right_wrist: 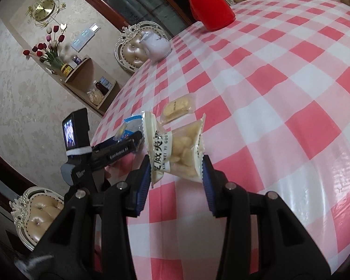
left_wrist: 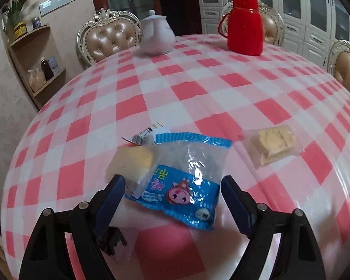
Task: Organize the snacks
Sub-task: 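Lower the left tool onto the blue cartoon packet and grasp it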
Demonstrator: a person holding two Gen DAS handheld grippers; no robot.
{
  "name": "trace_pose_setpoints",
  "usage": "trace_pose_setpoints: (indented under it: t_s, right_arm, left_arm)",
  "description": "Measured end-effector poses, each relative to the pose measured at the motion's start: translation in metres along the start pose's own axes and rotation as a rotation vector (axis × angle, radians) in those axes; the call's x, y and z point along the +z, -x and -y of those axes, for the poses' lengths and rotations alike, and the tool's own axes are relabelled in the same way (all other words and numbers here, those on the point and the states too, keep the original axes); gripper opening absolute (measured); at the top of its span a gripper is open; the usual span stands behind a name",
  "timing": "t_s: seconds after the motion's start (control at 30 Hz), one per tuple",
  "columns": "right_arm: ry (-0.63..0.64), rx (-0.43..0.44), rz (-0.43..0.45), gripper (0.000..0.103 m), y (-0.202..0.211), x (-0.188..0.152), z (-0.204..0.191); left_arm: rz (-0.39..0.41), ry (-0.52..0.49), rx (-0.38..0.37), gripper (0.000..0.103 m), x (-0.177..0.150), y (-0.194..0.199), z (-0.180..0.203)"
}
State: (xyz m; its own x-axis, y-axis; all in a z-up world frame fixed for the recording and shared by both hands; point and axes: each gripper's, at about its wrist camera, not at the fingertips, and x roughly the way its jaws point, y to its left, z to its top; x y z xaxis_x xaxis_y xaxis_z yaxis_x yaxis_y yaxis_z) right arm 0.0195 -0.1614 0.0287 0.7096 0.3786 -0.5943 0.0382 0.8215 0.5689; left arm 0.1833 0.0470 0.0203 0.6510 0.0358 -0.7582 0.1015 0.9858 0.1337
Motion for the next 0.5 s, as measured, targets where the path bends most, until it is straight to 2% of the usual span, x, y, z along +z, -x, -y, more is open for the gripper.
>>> trace_pose_setpoints:
  t_s: [0.13,0.2,0.27,0.3,0.33,0.4,0.43,0.47,0.5]
  right_arm:
    - [-0.003,-0.016,-0.005,0.046,-0.003,-0.001,0.003]
    - [-0.001,-0.021,-0.012,0.046,-0.004,-0.002,0.003]
    - [0.007,-0.029,-0.020,0.046,-0.007,-0.003,0.002]
    - [0.009,-0.029,-0.026,0.046,-0.008,-0.003,0.002]
    - [0.011,-0.031,-0.029,0.046,-0.010,-0.004,0.003]
    - [0.015,-0.046,-0.034,0.046,-0.014,-0.004,0.005]
    - [0.013,-0.051,-0.038,0.046,-0.016,-0.005,0.007]
    - [0.006,-0.055,-0.046,0.046,-0.019,-0.006,0.010]
    - [-0.006,-0.058,-0.055,0.046,-0.022,-0.006,0.014]
  left_arm:
    - [-0.002,-0.058,0.054,0.085,0.001,-0.010,0.010]
    - [0.016,-0.087,0.066,0.081,0.000,-0.010,0.014]
    - [0.029,-0.098,0.053,0.068,-0.002,-0.006,0.016]
    - [0.042,-0.087,0.024,0.050,-0.004,0.000,0.015]
    - [0.046,-0.059,0.018,0.041,-0.005,0.007,0.011]
    - [0.058,0.003,-0.009,0.031,-0.010,0.019,0.003]
    - [0.061,0.034,-0.029,0.015,-0.014,0.027,-0.002]
    - [0.067,0.070,-0.046,0.007,-0.017,0.036,-0.006]
    - [0.076,0.099,-0.053,0.004,-0.021,0.043,-0.008]
